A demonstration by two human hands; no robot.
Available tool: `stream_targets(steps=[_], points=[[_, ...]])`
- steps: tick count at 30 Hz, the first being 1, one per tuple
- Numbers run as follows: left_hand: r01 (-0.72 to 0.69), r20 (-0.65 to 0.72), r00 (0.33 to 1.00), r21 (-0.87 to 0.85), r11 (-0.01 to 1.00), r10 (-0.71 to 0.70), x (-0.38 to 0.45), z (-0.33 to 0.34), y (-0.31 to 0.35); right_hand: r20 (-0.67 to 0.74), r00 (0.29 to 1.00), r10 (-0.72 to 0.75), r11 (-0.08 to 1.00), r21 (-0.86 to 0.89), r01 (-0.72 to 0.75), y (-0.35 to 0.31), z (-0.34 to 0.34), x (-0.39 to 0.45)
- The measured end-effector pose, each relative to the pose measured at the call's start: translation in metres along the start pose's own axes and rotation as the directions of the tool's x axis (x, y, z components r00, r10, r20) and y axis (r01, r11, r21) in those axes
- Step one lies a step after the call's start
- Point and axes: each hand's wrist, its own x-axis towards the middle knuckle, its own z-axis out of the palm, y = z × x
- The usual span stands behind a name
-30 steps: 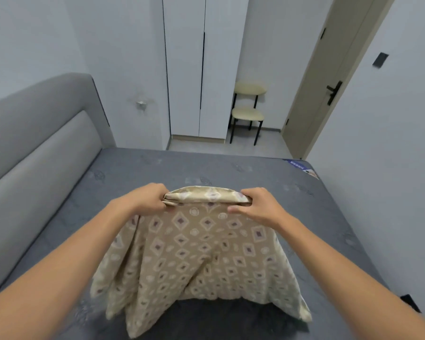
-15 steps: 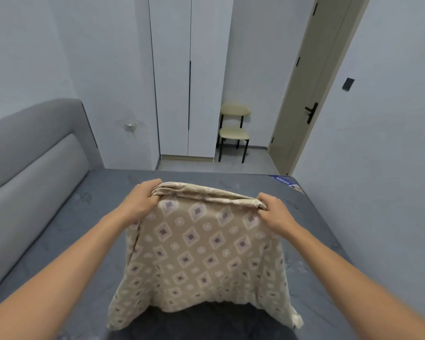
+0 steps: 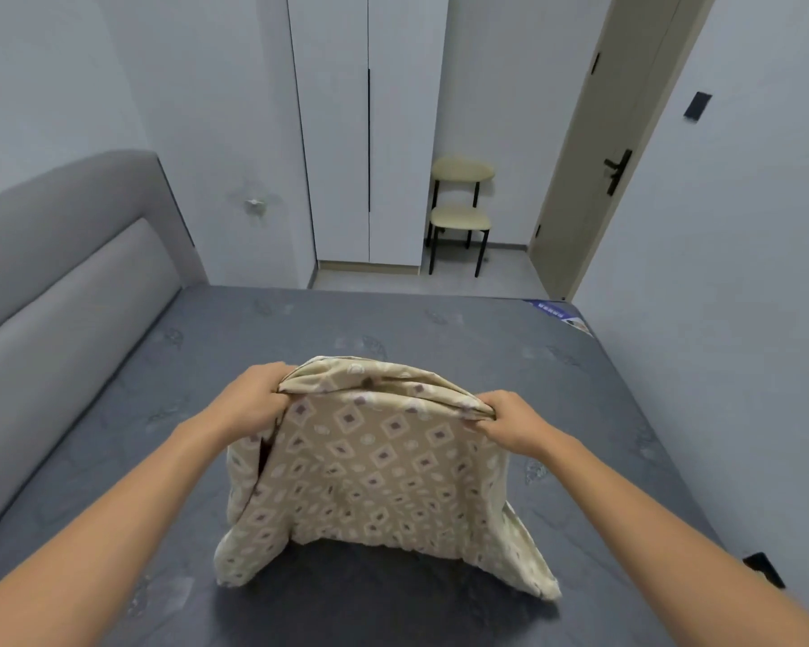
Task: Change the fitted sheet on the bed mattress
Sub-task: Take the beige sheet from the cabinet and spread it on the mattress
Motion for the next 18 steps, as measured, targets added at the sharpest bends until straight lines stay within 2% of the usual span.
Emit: stream_targets(steps=[8,13,18], points=[[0.14,-0.026,0.989,-0.159,0.977,-0.146,-0.05,0.075,0.024,-0.001,0.996,-0.09,0.985,0.15,0.09,0.035,0.041,-0.022],[0.177,0.017,0.984,-0.231,0.957,-0.177,-0.083,0.082,0.053,-0.039,0.989,-0.146,0.961,0.23,0.151,0.03,0.044,-0.037],[0.181,0.066,0.982,-0.078,0.98,-0.176,-0.09,0.075,0.061,-0.056,0.979,-0.195,0.932,0.3,0.203,0.004,0.034,-0.053]])
